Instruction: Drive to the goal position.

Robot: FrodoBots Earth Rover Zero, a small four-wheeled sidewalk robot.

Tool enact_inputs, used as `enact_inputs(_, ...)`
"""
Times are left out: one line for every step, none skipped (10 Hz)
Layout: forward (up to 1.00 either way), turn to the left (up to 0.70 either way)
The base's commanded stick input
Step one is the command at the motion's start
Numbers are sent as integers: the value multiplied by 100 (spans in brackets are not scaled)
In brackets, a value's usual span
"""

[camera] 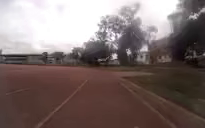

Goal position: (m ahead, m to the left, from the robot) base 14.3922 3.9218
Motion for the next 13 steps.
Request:
enact_inputs(85, 0)
enact_inputs(85, 0)
enact_inputs(85, 0)
enact_inputs(85, 0)
enact_inputs(85, 0)
enact_inputs(85, 0)
enact_inputs(85, 0)
enact_inputs(85, 0)
enact_inputs(85, 0)
enact_inputs(85, 0)
enact_inputs(85, 0)
enact_inputs(85, 0)
enact_inputs(85, 0)
